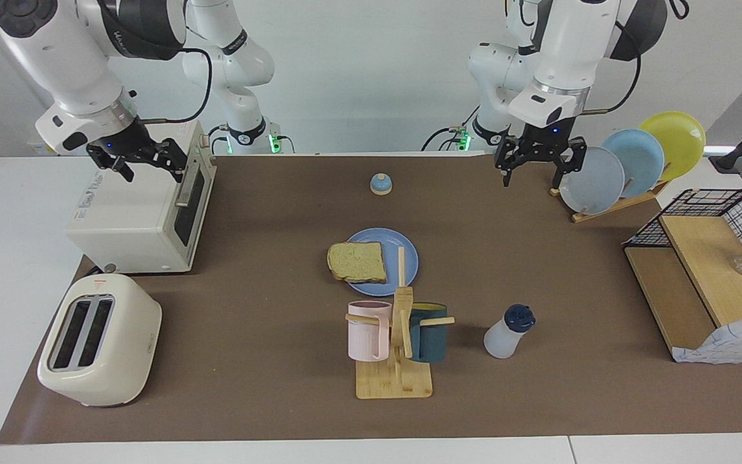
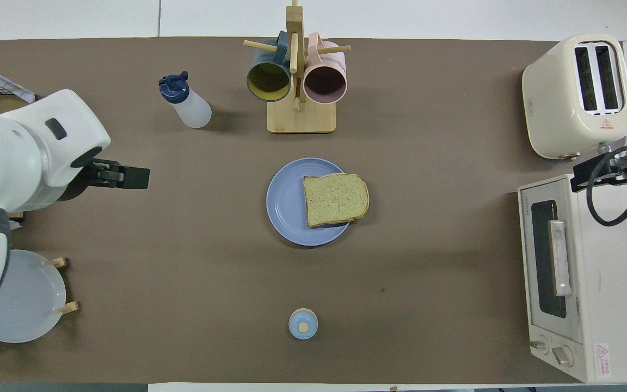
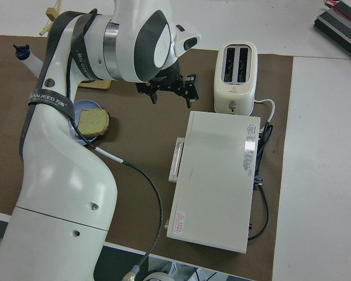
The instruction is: Put bread on plate and add seasoning
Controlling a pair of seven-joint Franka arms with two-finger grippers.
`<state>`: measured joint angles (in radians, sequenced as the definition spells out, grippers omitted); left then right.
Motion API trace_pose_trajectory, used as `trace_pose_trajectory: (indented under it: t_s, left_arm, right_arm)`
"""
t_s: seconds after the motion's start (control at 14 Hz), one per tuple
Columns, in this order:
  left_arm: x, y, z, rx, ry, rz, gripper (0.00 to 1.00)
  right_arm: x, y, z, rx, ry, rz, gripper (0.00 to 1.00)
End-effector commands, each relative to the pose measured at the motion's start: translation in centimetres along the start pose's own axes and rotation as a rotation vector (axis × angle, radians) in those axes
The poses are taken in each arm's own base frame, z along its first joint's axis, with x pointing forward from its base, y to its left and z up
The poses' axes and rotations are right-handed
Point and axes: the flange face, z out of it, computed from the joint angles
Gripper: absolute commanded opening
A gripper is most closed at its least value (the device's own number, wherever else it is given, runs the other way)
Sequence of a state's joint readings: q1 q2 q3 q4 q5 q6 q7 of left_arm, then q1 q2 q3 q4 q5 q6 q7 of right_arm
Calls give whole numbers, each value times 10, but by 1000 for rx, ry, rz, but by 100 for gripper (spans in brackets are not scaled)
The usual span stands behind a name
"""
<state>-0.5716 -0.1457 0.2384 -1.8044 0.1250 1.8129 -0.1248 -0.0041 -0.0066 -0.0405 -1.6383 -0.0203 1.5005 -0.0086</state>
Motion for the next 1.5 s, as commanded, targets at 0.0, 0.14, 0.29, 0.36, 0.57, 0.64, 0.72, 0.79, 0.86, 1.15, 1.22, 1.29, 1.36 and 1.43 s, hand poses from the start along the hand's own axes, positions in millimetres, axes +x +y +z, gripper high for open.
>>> trace_pose_trajectory:
  t_s: [0.0,0.14,0.29,0.36,0.57,0.64,0.72,0.79,0.86,1.15,1.22,1.29,1.36,1.43]
  left_arm:
    - [5,-32,-14,-8,-48,8,100]
    - [2,-62,-23,-22,-72,36,100]
    - [-4,-96,-30,-17,-105,27,100]
    - [-8,-108,-30,-13,-121,20,100]
    - [-10,-127,-32,-5,-118,43,100]
    - [-11,-133,-36,-3,-111,30,100]
    - [-12,-133,-38,-4,-120,29,100]
    - [-14,-132,-38,-10,-145,30,100]
    - [-15,-140,-46,-21,-160,9,100]
    - [-10,-168,-36,-151,-176,-85,100]
    - [-8,-166,-34,-149,-177,-84,100]
    - [-3,-165,-20,-150,-200,-84,100]
    - [-2,-166,-17,-148,-204,-86,100]
    - [-2,-165,-16,-142,-210,-81,100]
  right_arm:
    - [-4,3,-1,0,4,-21,100]
    - [-5,3,-1,0,5,-21,100]
    - [-4,3,-1,-2,4,-21,100]
    - [-5,3,-1,0,5,-21,100]
    - [-5,3,-1,-2,5,-21,100]
    - [-5,3,-1,-2,5,-21,100]
    - [-5,3,-1,0,5,-21,100]
    - [-5,3,-1,-2,5,-21,100]
    - [-5,3,-2,0,7,-21,100]
    - [-5,3,-1,0,5,-21,100]
    - [-5,3,-1,0,5,-21,100]
    - [-5,3,-1,0,5,-21,100]
    - [-5,3,-1,0,5,-21,100]
    - [-5,3,-1,0,5,-21,100]
